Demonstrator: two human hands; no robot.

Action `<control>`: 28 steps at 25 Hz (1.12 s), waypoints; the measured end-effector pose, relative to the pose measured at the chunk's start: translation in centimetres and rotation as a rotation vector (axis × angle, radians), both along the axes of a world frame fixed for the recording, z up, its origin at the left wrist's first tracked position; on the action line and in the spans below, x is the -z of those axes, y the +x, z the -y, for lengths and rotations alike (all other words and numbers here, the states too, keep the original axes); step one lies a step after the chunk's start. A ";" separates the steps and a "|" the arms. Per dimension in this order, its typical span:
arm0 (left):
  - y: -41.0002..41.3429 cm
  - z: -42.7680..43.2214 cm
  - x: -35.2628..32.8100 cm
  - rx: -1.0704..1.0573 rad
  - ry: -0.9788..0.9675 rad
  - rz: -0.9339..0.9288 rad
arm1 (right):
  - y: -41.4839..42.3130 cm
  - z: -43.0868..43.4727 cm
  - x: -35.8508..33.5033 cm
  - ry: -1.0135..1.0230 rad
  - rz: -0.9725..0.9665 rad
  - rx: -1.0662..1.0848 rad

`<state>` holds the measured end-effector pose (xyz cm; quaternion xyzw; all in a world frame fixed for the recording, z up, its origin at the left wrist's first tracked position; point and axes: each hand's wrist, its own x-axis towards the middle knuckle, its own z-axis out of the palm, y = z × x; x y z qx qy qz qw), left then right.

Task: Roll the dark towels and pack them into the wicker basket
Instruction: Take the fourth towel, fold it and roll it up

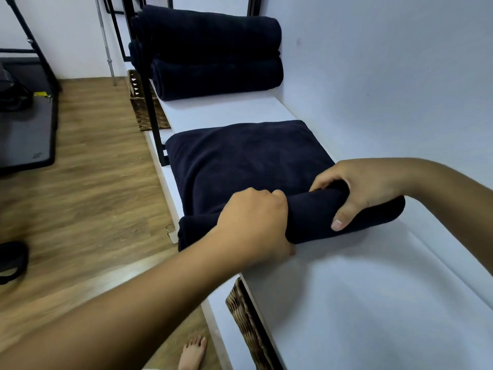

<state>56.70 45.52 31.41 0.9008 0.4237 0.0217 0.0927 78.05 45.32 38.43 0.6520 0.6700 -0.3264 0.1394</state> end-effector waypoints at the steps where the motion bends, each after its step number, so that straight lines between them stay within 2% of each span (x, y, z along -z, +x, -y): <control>1: -0.1 -0.8 -0.3 0.005 -0.067 -0.011 | -0.9 1.0 -0.3 0.120 0.103 -0.024; 4: 0.0 -3.0 -1.5 -0.003 -0.299 -0.031 | -4.3 3.7 1.6 0.419 0.493 -0.249; 6: 0.2 -3.5 -1.8 -0.010 -0.374 -0.049 | -5.7 3.9 3.1 0.425 0.566 -0.313; 9: 0.0 -2.5 -1.7 -0.026 -0.296 -0.038 | -4.7 2.2 1.4 0.301 0.410 -0.151; 13: 0.2 0.2 -0.7 0.018 0.098 -0.142 | -2.7 -2.2 0.1 0.079 0.173 -0.061; 15: 0.7 0.5 0.0 0.009 0.214 -0.180 | -2.3 -4.6 0.3 -0.048 0.124 -0.050; 17: 0.9 -0.5 0.2 -0.006 0.214 -0.169 | -2.0 -6.0 0.7 -0.100 0.080 -0.028; 21: 0.2 -3.2 0.2 0.039 0.088 -0.020 | -1.7 -5.8 0.9 -0.097 0.018 0.012; 23: 0.0 -4.2 -0.3 0.064 -0.041 -0.019 | -1.0 -4.1 1.2 0.088 0.022 0.005; 26: -0.7 -6.1 -1.8 0.026 -0.326 -0.005 | -0.3 0.2 3.1 0.550 -0.045 0.067; 28: -0.7 -6.1 -2.3 0.033 -0.375 -0.014 | 0.0 2.1 6.1 0.725 0.063 -0.064</control>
